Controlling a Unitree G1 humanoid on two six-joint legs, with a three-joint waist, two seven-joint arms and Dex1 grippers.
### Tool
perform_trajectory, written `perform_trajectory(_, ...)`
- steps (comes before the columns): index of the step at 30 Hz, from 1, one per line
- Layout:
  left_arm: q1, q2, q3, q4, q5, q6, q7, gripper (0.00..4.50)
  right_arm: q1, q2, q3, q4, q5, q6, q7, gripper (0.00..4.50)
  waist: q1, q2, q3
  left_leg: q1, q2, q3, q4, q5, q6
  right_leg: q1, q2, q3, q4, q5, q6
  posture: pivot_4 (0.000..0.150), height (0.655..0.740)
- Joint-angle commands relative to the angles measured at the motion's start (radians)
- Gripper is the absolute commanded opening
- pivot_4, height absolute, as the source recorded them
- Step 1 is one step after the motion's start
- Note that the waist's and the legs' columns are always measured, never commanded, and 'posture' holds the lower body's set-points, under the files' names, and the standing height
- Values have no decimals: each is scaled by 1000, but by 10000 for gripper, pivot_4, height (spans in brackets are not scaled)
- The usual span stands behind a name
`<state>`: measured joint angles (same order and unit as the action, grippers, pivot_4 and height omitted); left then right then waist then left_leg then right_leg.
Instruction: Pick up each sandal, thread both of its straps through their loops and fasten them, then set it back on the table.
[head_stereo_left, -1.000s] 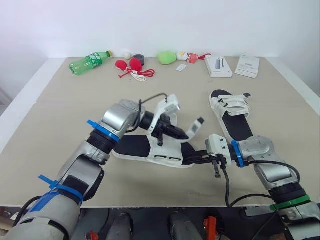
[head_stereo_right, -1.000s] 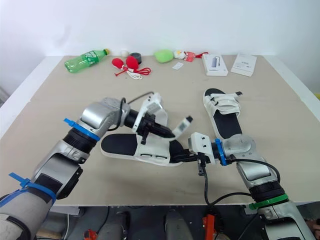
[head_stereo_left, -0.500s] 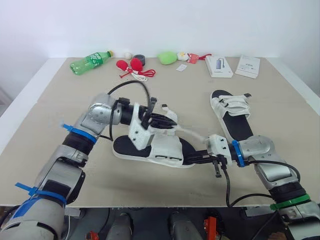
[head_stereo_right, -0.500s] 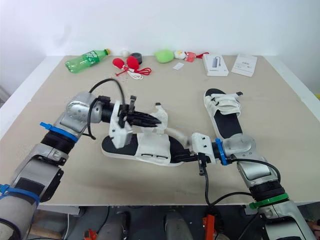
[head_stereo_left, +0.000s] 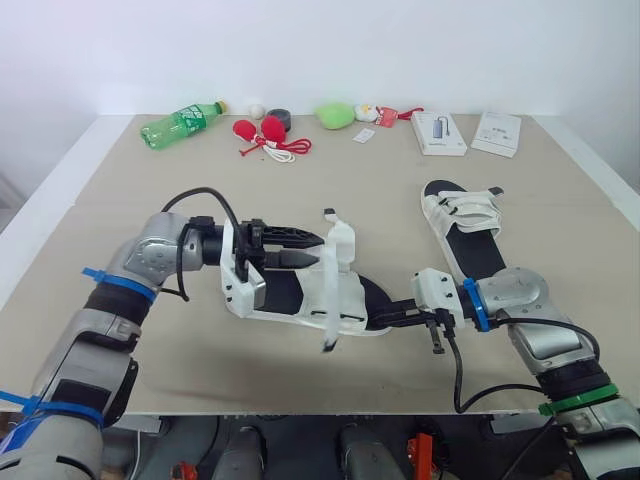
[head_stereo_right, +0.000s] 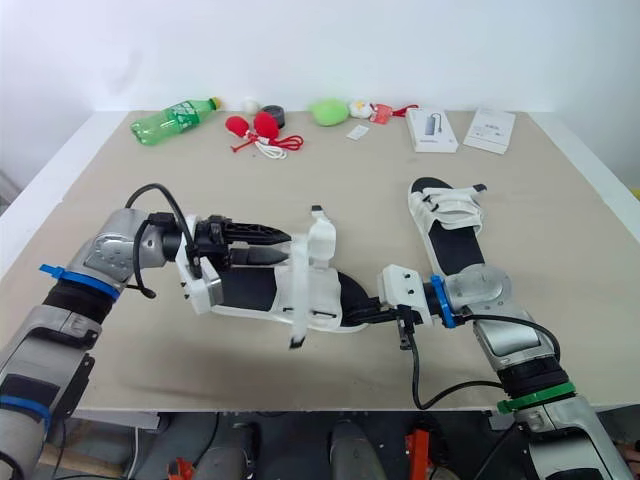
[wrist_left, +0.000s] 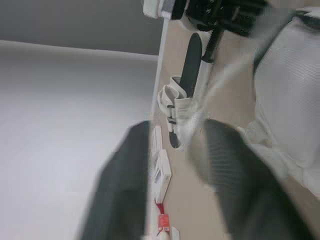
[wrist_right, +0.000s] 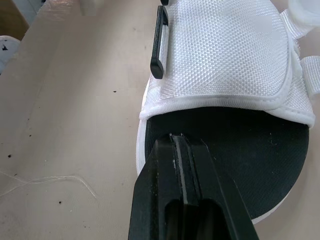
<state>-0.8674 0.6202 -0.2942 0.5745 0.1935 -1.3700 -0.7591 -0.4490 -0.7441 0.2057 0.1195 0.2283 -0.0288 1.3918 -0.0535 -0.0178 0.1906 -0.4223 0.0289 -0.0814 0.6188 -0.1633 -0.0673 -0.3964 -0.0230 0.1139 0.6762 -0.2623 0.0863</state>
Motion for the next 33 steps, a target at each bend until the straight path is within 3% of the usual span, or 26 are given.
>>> perform_trajectory(1,4,24,20,-27,2,-27,51,39623,-4,0,23,17,-27,-2,16,0,0,0,0,1,0,0,0,0,0,1,0,0,0,0,0,1500,7400)
perform_trajectory(2,7,28,15,-25,-5,-9,55,43241,-6,1,24,19,-27,-4,18,0,0,0,0,1,0,0,0,0,0,1,0,0,0,0,0,1500,7400)
perform_trajectory(4,24,39,-4,-31,-97,120,22,44311,-7,2,26,19,-26,-3,19,0,-1,0,0,1,0,0,0,0,0,1,0,0,0,0,0,1500,7400)
perform_trajectory(9,138,77,39,-194,-520,884,-225,44311,-11,0,26,26,-22,-4,20,0,-6,0,0,2,1,0,0,0,0,0,1,0,2,-1,0,1500,7400)
perform_trajectory(11,207,150,57,-345,-702,1281,-289,44311,-14,1,23,30,-18,1,17,0,-8,0,0,1,1,0,0,0,0,-1,1,-1,3,-1,-1,1500,7400)
perform_trajectory(13,255,227,66,-483,-877,1646,-312,44311,-20,4,21,34,-14,9,15,0,-19,0,0,1,2,-1,-1,0,0,-2,2,-1,4,-3,-2,1500,7400)
perform_trajectory(17,320,270,169,-662,-1193,2074,-251,44311,-30,14,25,39,-15,14,13,0,-19,-1,0,0,2,-4,-1,0,0,-1,1,-4,5,-4,-3,1500,7400)
perform_trajectory(24,467,350,190,-897,-1274,2299,-329,44311,-43,19,29,48,-16,18,18,0,-22,-1,1,2,3,-2,-1,0,0,-1,2,-4,5,-4,-4,1500,7400)
perform_trajectory(28,513,308,184,-953,-1271,2350,-284,44311,-36,19,28,34,-15,27,19,0,-22,-1,0,2,2,-2,-1,0,0,-1,1,-4,5,-7,-9,1500,7400)
perform_trajectory(33,527,209,134,-935,-1156,2339,-190,44311,-18,17,29,7,-13,43,12,0,-21,-2,0,2,2,-2,-1,0,0,-1,1,-4,5,-7,-9,1500,7400)
